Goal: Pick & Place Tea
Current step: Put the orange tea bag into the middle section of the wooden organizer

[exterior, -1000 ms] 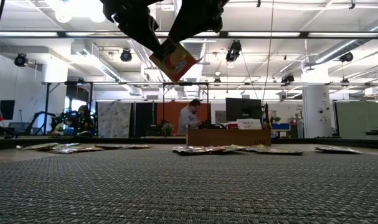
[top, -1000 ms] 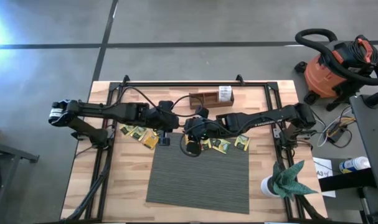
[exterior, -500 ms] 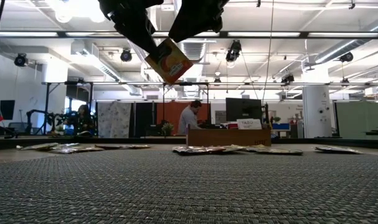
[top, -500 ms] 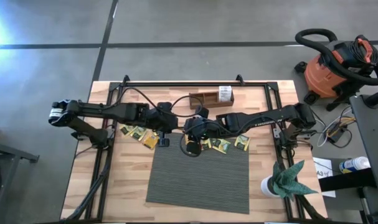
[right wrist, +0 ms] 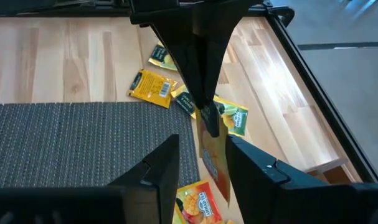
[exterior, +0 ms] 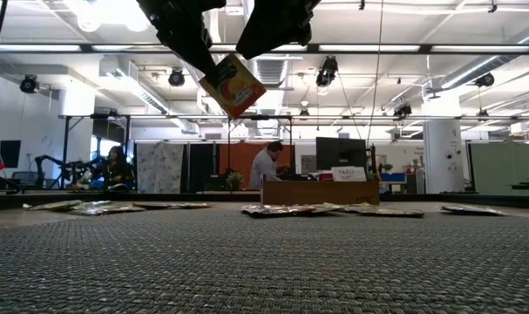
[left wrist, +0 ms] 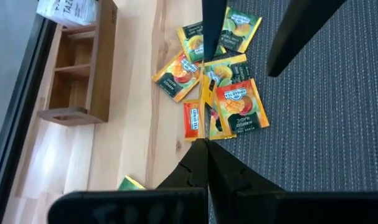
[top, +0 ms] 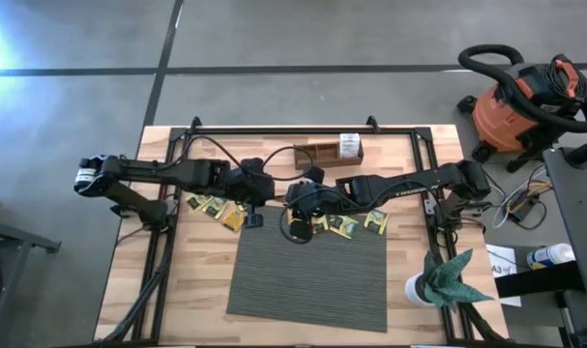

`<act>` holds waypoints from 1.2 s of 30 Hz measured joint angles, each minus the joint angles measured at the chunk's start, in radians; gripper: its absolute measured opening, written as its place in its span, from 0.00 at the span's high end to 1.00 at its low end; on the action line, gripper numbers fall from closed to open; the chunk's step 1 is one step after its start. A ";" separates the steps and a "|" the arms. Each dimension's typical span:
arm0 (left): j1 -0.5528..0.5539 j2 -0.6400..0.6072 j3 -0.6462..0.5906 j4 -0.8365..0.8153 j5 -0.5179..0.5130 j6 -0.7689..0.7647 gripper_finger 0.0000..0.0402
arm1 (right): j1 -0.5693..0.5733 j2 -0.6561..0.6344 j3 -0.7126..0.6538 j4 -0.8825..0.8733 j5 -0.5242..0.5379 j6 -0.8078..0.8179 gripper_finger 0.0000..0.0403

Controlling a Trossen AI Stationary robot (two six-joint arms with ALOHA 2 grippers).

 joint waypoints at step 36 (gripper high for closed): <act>-0.017 -0.004 0.000 0.041 0.022 -0.028 1.00 | -0.022 0.034 -0.016 0.070 -0.062 0.010 0.69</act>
